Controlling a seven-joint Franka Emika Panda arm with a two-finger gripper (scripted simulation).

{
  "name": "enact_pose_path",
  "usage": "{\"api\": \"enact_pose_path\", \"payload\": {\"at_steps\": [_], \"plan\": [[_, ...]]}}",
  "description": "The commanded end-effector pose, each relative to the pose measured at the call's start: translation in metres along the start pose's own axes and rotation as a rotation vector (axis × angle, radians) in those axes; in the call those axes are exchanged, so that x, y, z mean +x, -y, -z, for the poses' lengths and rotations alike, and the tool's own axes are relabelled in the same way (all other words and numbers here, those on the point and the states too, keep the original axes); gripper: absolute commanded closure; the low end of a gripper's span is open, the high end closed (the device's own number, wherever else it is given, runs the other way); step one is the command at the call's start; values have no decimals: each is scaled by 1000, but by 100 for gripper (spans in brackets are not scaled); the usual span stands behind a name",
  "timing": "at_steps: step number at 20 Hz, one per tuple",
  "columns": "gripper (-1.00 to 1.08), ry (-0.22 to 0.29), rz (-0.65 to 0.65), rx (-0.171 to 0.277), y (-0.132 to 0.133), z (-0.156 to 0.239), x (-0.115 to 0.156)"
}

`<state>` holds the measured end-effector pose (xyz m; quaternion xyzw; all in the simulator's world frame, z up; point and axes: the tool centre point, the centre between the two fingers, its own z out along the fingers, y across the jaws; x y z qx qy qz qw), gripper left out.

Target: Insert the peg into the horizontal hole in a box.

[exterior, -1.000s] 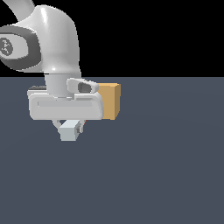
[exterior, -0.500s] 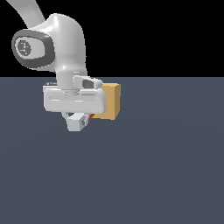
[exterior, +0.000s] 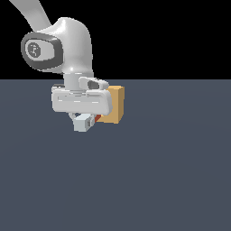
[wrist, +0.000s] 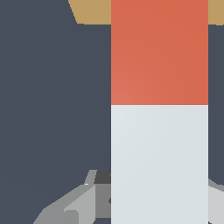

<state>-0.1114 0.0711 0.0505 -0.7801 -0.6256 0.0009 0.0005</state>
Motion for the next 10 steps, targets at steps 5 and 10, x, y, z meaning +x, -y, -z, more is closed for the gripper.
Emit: {"api": "enact_pose_path", "payload": {"at_steps": [5,10], "plan": [[108,-1,-8,-2,-1,1,2],[108,-3,-8,-4,-3,2,3]]}}
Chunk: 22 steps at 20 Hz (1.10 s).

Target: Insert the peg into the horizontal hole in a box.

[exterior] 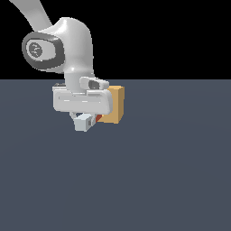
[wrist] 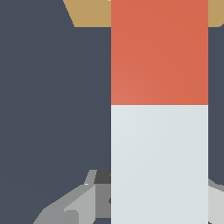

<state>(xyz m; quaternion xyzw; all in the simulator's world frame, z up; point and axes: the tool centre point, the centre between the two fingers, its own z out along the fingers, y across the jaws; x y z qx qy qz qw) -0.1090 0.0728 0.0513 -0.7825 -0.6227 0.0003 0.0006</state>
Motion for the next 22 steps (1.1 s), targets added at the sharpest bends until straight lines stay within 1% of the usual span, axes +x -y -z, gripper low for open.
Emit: {"api": "enact_pose_path", "payload": {"at_steps": [1,5,8,11,17,22], "plan": [[108,-2,0,-3,-1,1,1],[108,-1,0,-1,0,0,2],[108,-1,0,-1,0,0,9],[108,-1,0,-1,0,1,24],[108,-2,0,-3,0,1,66],[108,-2,0,-3,-1,1,85]]}}
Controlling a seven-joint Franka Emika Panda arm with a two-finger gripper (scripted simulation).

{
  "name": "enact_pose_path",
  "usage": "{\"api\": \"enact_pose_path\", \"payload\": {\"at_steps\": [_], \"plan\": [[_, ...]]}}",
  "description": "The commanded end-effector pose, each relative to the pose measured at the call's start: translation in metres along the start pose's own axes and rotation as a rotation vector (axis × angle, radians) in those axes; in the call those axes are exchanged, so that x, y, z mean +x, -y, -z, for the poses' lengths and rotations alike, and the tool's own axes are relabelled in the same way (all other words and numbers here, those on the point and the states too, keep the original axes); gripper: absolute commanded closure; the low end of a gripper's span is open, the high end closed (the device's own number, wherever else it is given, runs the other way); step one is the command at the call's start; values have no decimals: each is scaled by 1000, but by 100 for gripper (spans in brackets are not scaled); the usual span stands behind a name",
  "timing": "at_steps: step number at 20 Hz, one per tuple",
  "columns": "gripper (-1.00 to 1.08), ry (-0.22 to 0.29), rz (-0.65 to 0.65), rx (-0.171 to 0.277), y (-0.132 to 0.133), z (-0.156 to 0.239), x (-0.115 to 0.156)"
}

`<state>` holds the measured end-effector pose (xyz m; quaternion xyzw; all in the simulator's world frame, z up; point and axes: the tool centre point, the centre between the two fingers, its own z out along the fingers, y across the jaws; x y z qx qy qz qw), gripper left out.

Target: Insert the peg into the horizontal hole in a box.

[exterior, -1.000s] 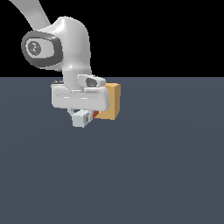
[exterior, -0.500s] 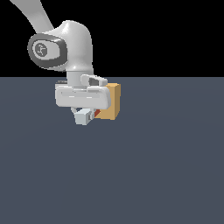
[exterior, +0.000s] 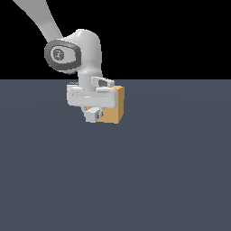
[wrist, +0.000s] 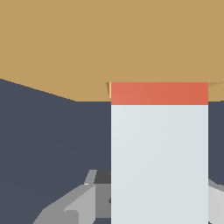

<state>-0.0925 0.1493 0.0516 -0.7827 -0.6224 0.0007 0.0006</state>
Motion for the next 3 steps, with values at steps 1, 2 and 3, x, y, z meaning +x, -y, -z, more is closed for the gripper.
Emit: {"api": "enact_pose_path", "payload": {"at_steps": [1,2,3], "plan": [[108,-2,0,-3,-2,1,8],[108,-2,0,-3,-2,1,9],[108,-2,0,-3,-2,1,9]]}}
